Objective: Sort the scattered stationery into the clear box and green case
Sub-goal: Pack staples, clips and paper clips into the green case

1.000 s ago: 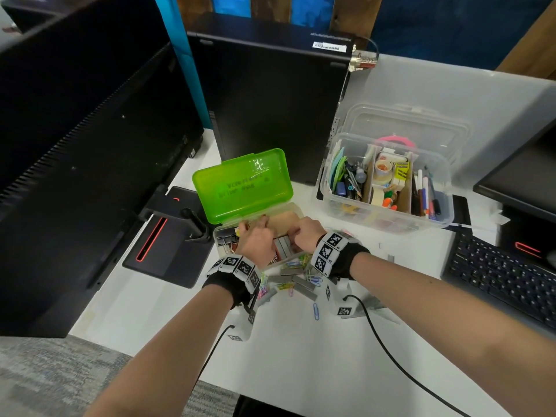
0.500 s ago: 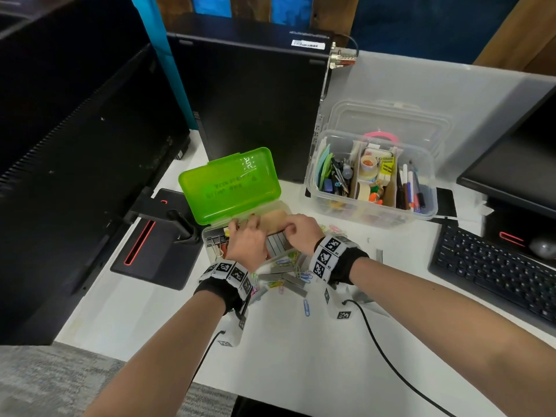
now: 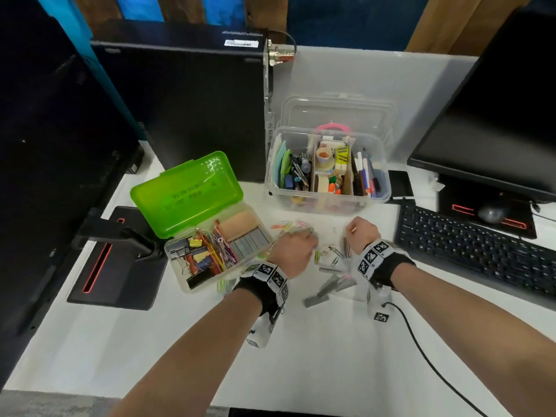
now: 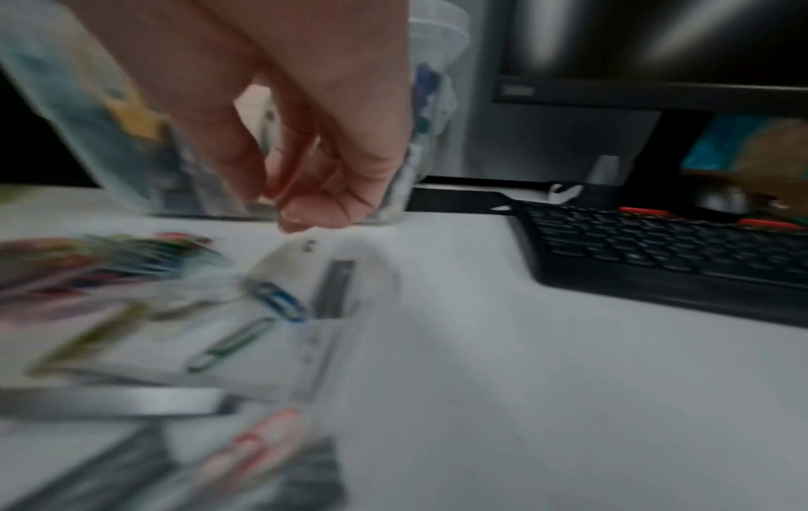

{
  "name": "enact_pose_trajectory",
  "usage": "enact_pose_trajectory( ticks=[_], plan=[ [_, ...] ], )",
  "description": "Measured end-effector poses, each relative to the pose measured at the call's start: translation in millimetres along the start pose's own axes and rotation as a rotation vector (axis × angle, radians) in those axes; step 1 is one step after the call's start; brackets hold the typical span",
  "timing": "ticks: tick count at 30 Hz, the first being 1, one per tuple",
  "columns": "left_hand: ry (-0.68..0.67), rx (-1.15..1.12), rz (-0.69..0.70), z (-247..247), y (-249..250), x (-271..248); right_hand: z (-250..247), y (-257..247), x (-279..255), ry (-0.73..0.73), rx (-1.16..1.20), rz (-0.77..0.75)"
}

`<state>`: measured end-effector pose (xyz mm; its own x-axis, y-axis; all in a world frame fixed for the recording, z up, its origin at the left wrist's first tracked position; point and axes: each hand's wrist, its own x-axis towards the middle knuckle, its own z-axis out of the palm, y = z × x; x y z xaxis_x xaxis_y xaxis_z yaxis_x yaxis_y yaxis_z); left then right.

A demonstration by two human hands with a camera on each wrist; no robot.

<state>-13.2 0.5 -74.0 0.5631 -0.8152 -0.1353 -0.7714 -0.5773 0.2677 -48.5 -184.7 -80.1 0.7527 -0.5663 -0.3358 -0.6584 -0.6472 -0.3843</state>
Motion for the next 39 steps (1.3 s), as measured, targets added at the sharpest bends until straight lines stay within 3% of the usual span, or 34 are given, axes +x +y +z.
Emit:
enact_pose_trajectory(
  ticks=[5,10,14,22,32,36,39],
  plan=[
    [-0.117,-0.06,0.038,11,31,15,0,4,6,-0.145,-0.1,0.048],
    [-0.239,0.038,0.004,19,41,24,3,4,11,-0.22,-0.073,0.057],
    [-0.257,0.072,-0.008,23,42,25,1,6,8,-0.172,0.07,0.067],
    [-0.124,-0.02,-0.009,19,40,19,-3,25,1,-0.057,0.416,0.003],
    [-0.093,0.052,0.074,32,31,11,-15,25,-11,-0.145,0.658,0.072],
    [-0.136,-0.141,-0.033,24,22,10,-19,20,-13,-0.152,0.696,0.054],
    [-0.066,-0.373,-0.158,14,12,8,-21,15,-14,-0.109,0.802,0.048]
  ],
)
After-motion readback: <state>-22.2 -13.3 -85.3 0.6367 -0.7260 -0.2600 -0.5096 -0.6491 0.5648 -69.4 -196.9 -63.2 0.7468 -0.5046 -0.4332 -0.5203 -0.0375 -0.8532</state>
